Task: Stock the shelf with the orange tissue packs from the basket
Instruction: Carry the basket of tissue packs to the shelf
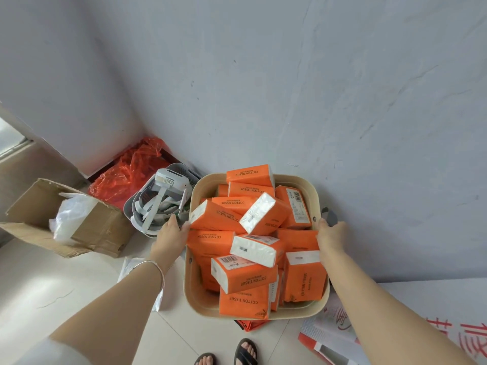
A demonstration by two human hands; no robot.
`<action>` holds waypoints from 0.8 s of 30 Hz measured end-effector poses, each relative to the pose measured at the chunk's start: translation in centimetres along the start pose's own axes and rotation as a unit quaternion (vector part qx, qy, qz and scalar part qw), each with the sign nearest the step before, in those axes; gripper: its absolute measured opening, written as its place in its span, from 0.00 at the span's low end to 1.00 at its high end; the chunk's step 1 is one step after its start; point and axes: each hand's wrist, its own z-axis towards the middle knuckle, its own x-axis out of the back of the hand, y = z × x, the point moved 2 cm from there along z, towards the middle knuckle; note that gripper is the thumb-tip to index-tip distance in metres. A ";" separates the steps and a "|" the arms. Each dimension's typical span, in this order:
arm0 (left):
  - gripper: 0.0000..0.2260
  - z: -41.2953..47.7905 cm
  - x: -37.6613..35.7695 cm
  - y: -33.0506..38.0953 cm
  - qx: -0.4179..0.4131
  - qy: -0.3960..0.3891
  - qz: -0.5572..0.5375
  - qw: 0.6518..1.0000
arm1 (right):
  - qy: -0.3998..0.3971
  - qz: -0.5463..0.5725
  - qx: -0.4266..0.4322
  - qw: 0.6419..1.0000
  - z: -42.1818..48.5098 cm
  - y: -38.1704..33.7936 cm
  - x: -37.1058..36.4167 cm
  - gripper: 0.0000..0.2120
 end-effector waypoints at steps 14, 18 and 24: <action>0.11 -1.9 0.9 -1.1 0.044 -0.038 -0.041 0.997 | -0.054 -0.010 -0.013 0.998 -1.0 1.3 0.2 0.10; 0.11 -3.1 1.6 0.5 0.028 -0.023 -0.081 0.996 | -0.076 -0.014 -0.029 0.997 -1.7 0.9 1.2 0.09; 0.11 -6.0 2.8 3.0 0.026 0.014 -0.178 0.984 | -0.067 0.046 -0.004 0.997 -3.5 0.7 4.2 0.04</action>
